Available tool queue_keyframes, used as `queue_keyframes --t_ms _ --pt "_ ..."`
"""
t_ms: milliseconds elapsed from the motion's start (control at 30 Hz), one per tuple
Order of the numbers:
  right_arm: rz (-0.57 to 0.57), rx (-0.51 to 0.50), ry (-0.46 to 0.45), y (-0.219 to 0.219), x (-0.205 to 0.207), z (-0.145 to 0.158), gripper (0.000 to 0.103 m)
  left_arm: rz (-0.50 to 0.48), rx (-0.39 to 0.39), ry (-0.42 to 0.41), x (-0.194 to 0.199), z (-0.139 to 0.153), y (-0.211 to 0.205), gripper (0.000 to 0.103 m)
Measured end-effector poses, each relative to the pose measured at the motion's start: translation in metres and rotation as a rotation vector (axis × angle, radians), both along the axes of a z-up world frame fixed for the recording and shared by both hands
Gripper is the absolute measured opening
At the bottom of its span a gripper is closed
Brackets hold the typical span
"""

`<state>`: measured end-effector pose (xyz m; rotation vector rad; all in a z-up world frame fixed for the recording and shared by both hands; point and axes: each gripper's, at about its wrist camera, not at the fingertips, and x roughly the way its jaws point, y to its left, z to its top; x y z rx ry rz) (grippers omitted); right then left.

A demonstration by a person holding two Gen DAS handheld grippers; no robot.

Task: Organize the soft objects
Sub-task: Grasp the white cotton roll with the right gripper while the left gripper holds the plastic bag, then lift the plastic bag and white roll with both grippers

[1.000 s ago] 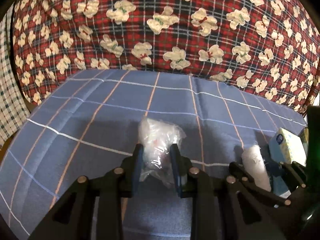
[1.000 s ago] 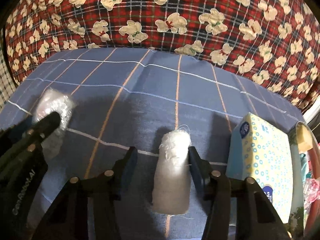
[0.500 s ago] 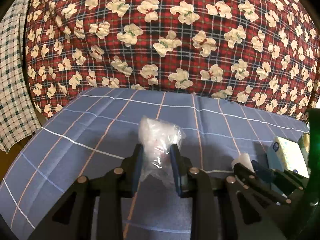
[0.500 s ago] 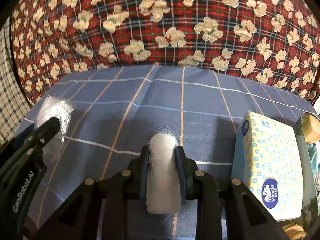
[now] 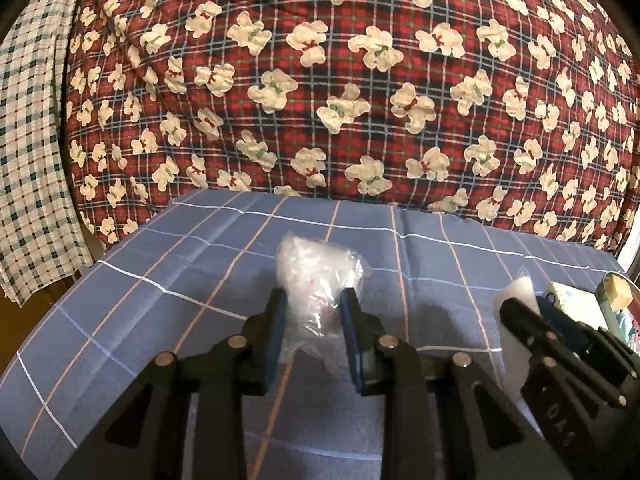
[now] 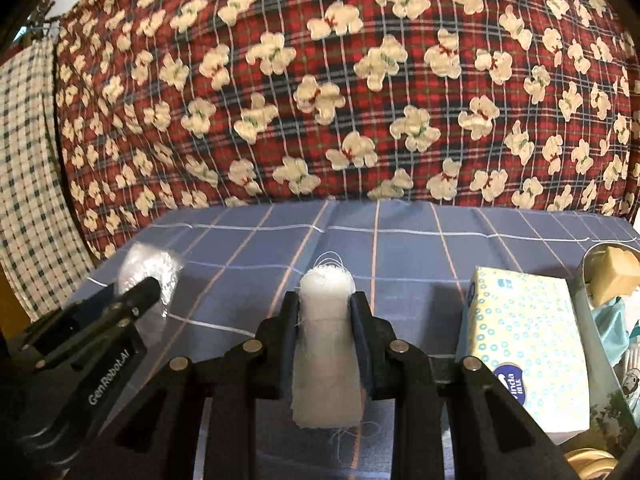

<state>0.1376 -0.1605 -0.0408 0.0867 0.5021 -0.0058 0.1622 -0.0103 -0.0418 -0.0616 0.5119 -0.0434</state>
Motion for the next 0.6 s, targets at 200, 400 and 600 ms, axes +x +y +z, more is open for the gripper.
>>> queue_keyframes --t_ms 200,400,600 --pt "0.01 0.011 -0.045 -0.001 -0.007 0.004 0.029 0.003 -0.001 -0.012 -0.005 0.001 0.0 0.026" --pt "0.021 -0.001 -0.107 0.003 -0.019 0.01 0.029 0.011 0.003 -0.04 -0.013 0.003 0.0 0.026" --pt "0.035 -0.02 -0.146 0.007 -0.027 0.013 0.029 0.015 0.008 -0.058 -0.019 0.005 0.0 0.026"
